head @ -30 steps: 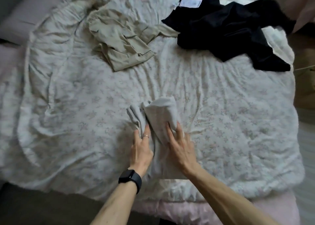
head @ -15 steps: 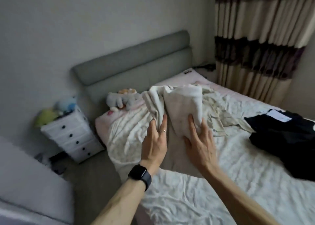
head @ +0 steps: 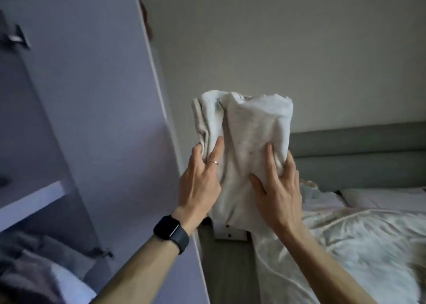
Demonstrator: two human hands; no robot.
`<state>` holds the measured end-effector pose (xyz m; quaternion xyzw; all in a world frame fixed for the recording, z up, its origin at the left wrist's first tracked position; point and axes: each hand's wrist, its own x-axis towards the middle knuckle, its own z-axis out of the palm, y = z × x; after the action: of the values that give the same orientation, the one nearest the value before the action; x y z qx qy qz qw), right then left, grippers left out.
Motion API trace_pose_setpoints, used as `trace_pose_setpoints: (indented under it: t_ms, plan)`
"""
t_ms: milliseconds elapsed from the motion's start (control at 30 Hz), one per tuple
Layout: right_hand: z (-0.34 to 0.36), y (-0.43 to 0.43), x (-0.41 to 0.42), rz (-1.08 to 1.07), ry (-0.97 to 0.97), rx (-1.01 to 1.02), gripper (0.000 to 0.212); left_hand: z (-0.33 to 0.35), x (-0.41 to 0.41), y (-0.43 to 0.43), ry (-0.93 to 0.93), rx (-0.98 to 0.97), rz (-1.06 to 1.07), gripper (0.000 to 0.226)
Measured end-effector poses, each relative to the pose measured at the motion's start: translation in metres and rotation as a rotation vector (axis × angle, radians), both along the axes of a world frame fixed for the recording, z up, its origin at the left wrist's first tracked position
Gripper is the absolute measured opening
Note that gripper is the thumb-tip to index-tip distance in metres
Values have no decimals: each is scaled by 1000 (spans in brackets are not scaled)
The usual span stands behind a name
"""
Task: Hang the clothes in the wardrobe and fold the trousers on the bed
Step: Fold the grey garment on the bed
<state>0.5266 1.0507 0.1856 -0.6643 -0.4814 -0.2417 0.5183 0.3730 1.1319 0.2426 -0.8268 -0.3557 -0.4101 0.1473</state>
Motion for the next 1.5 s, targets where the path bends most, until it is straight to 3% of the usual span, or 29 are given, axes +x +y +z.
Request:
trace_pose_setpoints:
  t_ms: [200, 500, 733, 900, 1033, 1200, 1333, 1500]
  plan:
    - [60, 51, -122, 324, -16, 97, 83, 55, -141, 14, -50, 141, 282, 88]
    - [126, 107, -283, 807, -94, 191, 85, 109, -302, -12, -80, 187, 695, 81]
    - [158, 135, -418, 1035, -109, 232, 87, 138, -431, -23, -75, 224, 916, 86]
    - [176, 165, -503, 1166, -126, 120, 92, 162, -525, -22, -125, 126, 1051, 79]
    - [185, 181, -601, 1290, -194, -70, 94, 178, -595, -37, -43, -36, 1326, 75]
    - [174, 160, -735, 1512, -347, -316, 90, 166, -685, -73, 35, -302, 1618, 52]
    - [158, 139, -808, 1652, -416, -439, 88, 145, -747, -93, -76, -444, 1693, 46]
    - [153, 147, -879, 1668, -507, -536, 86, 121, -810, -97, -94, -581, 1722, 50]
